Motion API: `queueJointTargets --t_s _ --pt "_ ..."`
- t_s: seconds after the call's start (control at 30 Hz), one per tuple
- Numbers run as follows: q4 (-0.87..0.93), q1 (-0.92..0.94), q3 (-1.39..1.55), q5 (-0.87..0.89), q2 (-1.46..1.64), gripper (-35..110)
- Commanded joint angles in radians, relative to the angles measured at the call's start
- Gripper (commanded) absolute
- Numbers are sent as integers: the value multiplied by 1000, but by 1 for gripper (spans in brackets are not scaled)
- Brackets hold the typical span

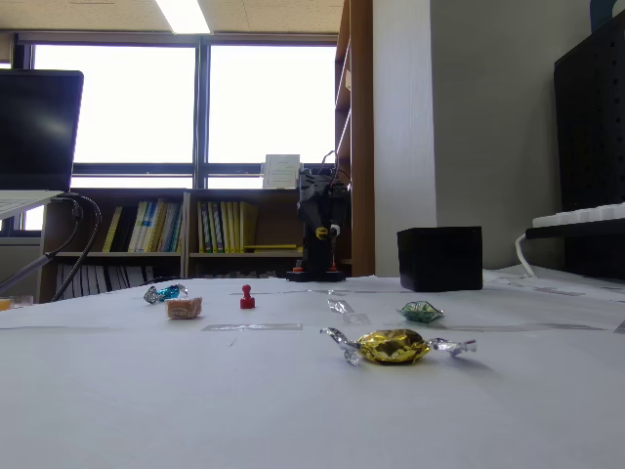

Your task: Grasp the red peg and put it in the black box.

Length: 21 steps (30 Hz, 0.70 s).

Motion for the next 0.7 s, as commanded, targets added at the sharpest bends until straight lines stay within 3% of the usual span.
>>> queueJointTargets --t_s 0.0,0.47,0.67 --pt "-376 69 135 -25 176 0" --pt "-867 156 -52 130 495 2" --pt "-923 152 -71 216 666 2"
